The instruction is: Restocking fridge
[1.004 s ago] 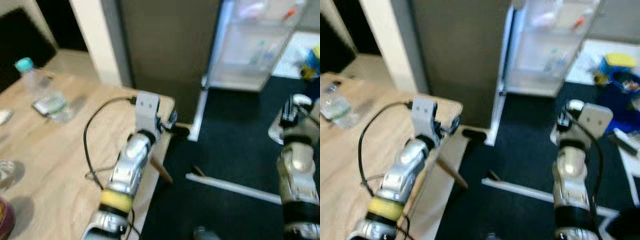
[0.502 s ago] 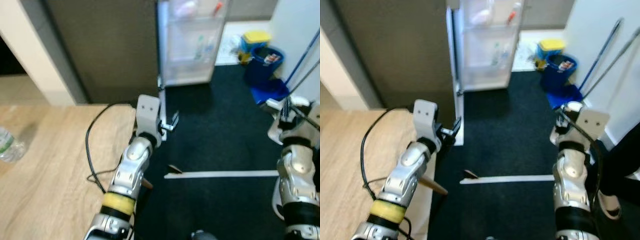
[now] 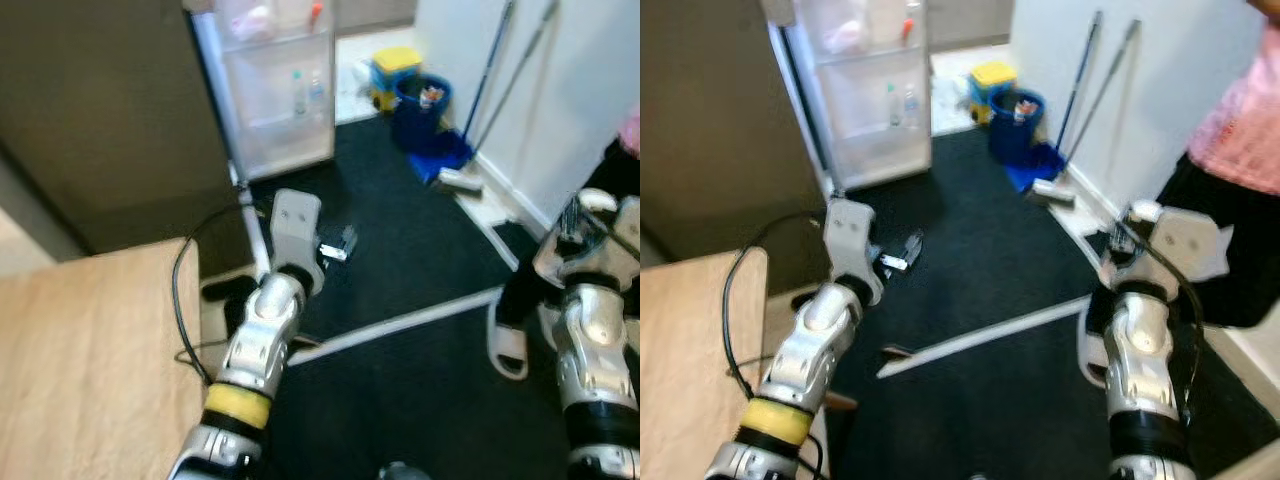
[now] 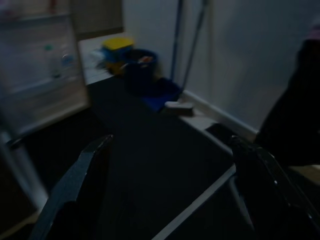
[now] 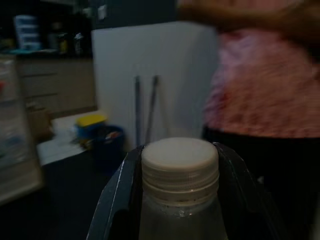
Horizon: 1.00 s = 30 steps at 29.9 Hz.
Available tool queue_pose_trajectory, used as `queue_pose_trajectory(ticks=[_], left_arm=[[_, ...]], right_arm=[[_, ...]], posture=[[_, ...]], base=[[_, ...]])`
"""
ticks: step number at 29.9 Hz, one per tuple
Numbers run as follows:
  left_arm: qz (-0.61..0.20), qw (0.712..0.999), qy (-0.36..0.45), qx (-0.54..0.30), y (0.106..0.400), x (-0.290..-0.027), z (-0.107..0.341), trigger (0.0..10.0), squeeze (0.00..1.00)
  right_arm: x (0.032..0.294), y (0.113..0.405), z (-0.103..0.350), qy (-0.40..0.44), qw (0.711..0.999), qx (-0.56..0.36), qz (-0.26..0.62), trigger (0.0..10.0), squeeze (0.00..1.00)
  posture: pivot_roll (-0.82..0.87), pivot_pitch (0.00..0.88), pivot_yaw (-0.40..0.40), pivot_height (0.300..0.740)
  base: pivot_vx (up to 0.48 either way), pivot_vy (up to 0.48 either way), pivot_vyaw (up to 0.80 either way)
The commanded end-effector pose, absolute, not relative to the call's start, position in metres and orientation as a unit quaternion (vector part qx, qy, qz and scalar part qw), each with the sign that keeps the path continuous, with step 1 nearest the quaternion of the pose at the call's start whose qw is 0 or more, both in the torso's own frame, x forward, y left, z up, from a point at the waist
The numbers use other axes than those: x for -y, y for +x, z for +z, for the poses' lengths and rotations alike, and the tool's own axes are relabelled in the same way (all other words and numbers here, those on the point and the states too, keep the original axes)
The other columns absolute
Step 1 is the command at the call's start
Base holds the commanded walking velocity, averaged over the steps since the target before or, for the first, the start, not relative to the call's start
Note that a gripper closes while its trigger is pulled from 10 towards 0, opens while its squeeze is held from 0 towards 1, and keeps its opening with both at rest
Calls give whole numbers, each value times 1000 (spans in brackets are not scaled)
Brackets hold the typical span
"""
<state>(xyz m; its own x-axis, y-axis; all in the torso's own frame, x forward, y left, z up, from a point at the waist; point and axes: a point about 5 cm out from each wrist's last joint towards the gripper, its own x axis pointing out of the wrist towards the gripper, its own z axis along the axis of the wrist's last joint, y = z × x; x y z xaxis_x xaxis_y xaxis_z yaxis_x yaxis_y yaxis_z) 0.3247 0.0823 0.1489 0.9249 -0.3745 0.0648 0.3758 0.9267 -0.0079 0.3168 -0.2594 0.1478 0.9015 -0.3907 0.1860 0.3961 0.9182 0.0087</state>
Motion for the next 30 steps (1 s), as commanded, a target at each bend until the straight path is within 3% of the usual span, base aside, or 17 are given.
queue_pose_trajectory(ticks=[1,15,26,30], left_arm=[[-190,981,-9,28,324,-82,146,10000,0],[-168,986,0,20,324,-91,141,10000,0],[-38,998,50,-9,312,-151,120,10000,0],[11,997,67,-25,297,-177,109,10000,0]], right_arm=[[257,316,148,-15,975,97,-199,10000,0],[253,317,141,-14,979,88,-184,10000,0],[222,318,123,-9,992,65,-107,10000,0],[193,324,121,8,996,65,-56,10000,0]], posture=[[-55,59,1,740],[-47,57,-7,740],[-2,68,-53,740],[41,66,-83,740]], base=[[0,0,-788],[0,0,-738],[0,0,0],[0,0,0]])
